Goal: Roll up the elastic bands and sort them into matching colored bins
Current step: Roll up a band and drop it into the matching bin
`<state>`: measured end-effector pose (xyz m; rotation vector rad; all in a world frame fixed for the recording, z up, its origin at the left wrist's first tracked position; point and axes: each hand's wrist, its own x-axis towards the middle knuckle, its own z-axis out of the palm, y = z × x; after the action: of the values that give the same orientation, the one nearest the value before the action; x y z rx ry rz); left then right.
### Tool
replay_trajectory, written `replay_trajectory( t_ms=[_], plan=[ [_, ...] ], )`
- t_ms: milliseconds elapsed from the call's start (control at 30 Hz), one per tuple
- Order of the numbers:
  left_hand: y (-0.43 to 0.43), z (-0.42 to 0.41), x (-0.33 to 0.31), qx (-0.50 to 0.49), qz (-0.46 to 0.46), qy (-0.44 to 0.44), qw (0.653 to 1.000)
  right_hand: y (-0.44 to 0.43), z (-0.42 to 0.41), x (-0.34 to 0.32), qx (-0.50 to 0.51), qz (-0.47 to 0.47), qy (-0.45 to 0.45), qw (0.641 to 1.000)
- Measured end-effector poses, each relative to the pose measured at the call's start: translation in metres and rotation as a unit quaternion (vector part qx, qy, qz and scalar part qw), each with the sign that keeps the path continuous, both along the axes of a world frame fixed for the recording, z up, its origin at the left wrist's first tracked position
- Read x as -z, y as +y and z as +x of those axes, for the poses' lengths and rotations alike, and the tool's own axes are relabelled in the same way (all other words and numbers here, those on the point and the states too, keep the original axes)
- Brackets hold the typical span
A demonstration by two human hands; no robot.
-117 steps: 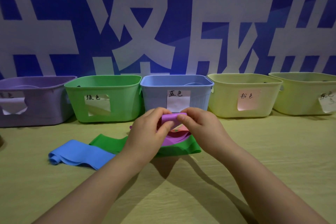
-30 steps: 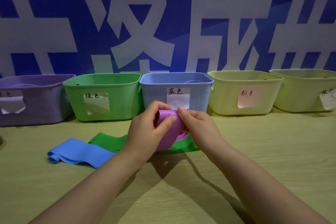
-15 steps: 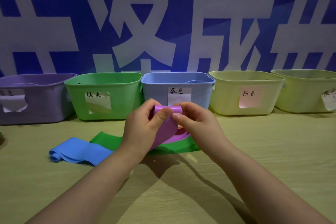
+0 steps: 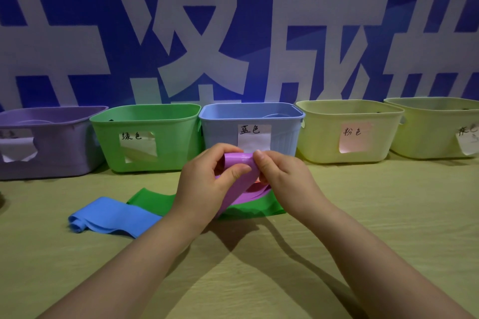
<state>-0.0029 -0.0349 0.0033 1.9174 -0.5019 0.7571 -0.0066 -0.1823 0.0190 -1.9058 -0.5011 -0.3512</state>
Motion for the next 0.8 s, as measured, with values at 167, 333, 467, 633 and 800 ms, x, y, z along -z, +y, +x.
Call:
replay_trajectory(
  t_ms=[167,333,467,633,800],
  plan=[
    [0.0002,-0.0005,-0.0014,0.001,-0.001,0.01,1.0,0.0006,0.0038,0.0039,-0.003,0.006,-0.008,1.0],
    [0.0007,0.003,-0.0004,0.024,-0.048,0.039,0.998,0.0035,0.0057,0.0055,-0.003,0.031,-0.009,0.999],
    [-0.0014,0.0009,0.0001,0.034,-0.049,0.054,0.997,0.0013,0.0044,0.0036,-0.015,0.046,-0.005,0.999],
    [-0.0014,0.0,0.0011,0.027,-0.032,0.026,0.999,-0.0006,0.004,0.0019,0.014,-0.016,-0.038,0.999],
    [-0.001,0.0006,-0.0003,0.004,-0.005,0.018,1.0,-0.0002,0.0057,0.0043,0.013,0.005,-0.036,0.999]
  ],
)
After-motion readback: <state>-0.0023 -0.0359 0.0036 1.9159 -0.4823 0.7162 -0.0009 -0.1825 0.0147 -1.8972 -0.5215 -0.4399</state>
